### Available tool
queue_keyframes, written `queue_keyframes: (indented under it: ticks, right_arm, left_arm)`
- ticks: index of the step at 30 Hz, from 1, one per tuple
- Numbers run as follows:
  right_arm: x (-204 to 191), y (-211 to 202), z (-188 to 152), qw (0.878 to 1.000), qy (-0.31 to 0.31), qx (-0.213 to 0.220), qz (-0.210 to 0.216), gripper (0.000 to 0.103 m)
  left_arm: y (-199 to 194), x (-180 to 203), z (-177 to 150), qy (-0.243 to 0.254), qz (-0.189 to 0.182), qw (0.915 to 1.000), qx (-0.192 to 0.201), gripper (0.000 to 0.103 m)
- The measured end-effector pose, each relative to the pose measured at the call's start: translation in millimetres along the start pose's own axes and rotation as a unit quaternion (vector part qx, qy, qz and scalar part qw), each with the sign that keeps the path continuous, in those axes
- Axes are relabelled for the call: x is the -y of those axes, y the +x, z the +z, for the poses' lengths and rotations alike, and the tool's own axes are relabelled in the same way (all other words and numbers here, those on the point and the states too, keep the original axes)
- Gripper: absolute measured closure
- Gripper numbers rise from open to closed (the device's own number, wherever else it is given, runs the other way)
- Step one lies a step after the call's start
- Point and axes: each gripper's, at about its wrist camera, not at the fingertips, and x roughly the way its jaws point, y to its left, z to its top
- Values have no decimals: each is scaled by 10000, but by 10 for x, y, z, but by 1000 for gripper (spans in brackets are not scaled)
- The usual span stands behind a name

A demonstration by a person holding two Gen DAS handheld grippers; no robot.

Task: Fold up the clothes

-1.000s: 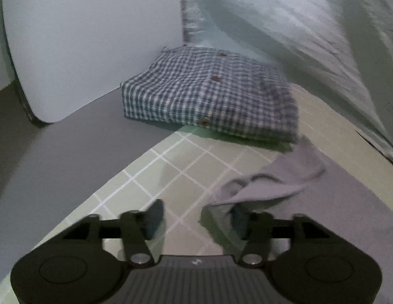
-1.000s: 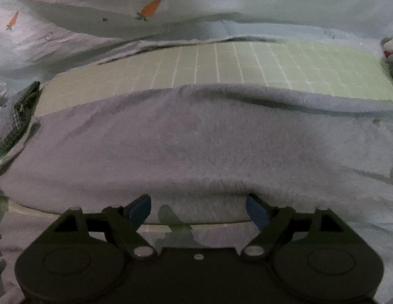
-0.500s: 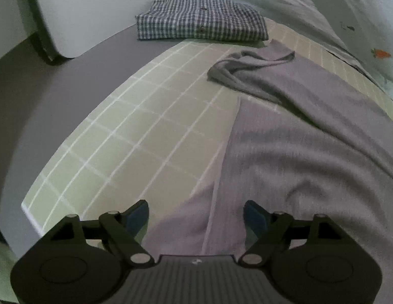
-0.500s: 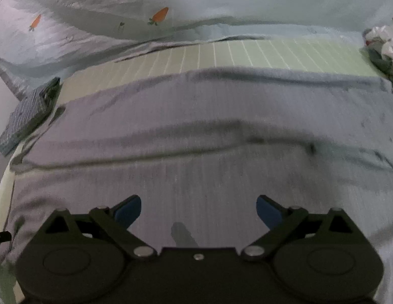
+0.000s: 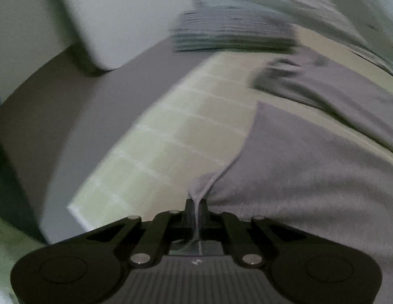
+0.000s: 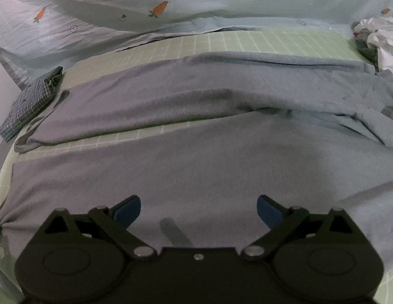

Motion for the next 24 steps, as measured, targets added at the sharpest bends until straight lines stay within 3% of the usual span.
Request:
queue_keyframes:
  ticks: [5,8,10,12,14,16,20,24]
  right_arm:
    - [17,22,11,10000,26,-8,21,4]
    - [33,36,9,10000,16,-53,67,4]
    - [61,16,22,10000,9,-21,58,4]
    - [107,-11,48,10000,20,43,9,3]
    - [193,-47,76,9999,35,130,-65,3]
    - [324,-94,100,9995,29,231,-213,2]
    - [715,-219,104,9967,100,422,-679,2]
    - [1182,-387,-1,9911,216,571,-1183,2]
  left_arm:
    - [51,-292,90,-507,161,9985,-99,99]
    - [74,-443,140,-784,223,9965,-157,92]
    - [74,-512,160,-939,254,9951,-171,57]
    - [-1,-449,129,-976,240,9949,-73,29]
    - [-116,-370,95,-1008,223,9946,78,27]
    - [-242,-243,71,-914,193,9954,204,18]
    - [-500,153,23,-357,-1,9980,514,11]
    - [-696,723,-80,380,-417,9969,544,8]
